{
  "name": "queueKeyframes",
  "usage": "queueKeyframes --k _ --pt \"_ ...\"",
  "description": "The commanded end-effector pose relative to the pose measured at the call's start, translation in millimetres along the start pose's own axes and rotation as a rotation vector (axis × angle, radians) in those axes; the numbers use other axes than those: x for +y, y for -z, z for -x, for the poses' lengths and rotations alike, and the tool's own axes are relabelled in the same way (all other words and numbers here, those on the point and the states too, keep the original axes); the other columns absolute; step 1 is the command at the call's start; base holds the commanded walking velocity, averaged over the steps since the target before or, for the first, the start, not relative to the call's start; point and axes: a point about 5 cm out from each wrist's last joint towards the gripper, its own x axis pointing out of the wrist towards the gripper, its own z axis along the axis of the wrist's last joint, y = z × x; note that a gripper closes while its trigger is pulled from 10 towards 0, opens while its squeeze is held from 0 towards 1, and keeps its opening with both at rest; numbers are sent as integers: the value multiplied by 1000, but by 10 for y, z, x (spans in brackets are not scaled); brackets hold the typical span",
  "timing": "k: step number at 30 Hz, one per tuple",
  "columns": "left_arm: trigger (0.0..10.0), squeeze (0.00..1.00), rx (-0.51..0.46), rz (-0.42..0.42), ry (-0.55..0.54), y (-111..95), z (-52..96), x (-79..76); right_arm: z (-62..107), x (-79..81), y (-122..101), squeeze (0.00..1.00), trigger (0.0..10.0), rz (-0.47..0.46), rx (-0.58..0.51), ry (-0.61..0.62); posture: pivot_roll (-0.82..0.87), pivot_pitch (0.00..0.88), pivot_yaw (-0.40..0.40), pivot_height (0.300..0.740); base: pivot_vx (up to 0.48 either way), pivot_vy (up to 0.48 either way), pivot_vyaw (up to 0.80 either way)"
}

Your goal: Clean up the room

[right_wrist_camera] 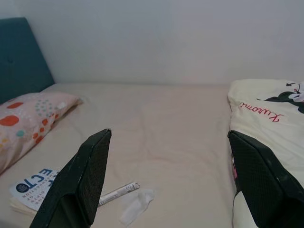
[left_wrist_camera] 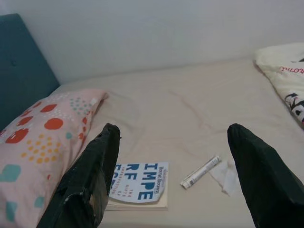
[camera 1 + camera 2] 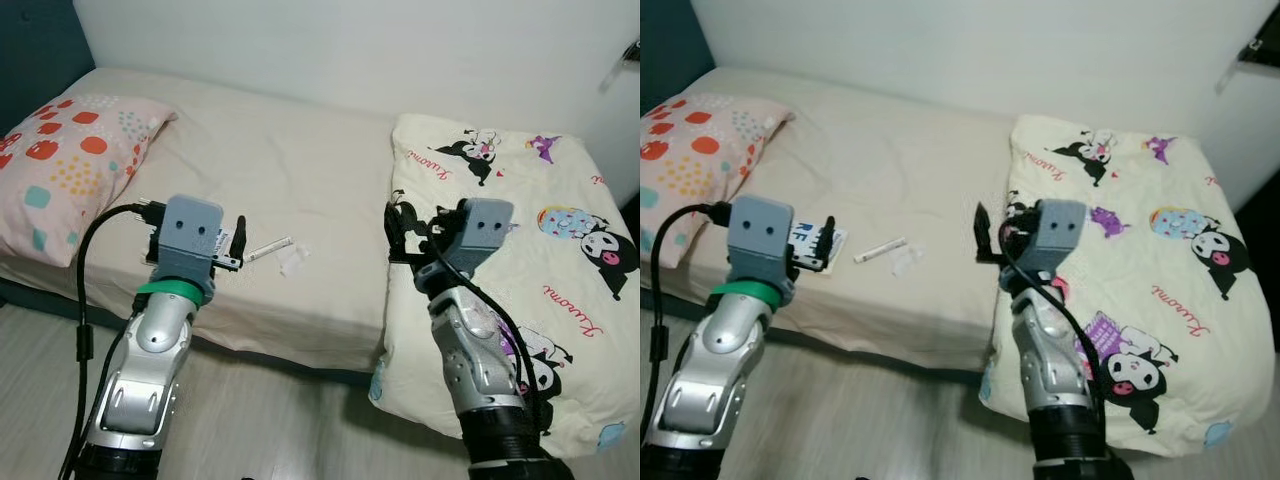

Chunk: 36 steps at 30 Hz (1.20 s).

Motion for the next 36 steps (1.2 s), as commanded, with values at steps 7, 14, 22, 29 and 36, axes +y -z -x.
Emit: queueKeyframes --k 7,14,22,29,36 --pt "10000 0 27 -10 -32 51 25 8 47 -94 71 0 10000 17 36 35 29 107 10 726 54 0 0" --pt "10000 0 27 -12 -36 40 -3 -3 41 -110 58 0 10000 20 34 38 27 103 11 726 363 0 0" --pt "10000 0 24 -17 -31 36 -24 6 32 -112 55 0 10000 21 30 45 27 100 13 726 360 0 0" --pt "10000 0 19 -18 -28 32 -26 5 30 -118 51 0 10000 22 28 48 25 98 14 726 355 0 0" --pt "10000 0 15 -18 -23 26 -30 7 28 -123 48 0 10000 21 26 54 25 98 16 726 355 0 0"
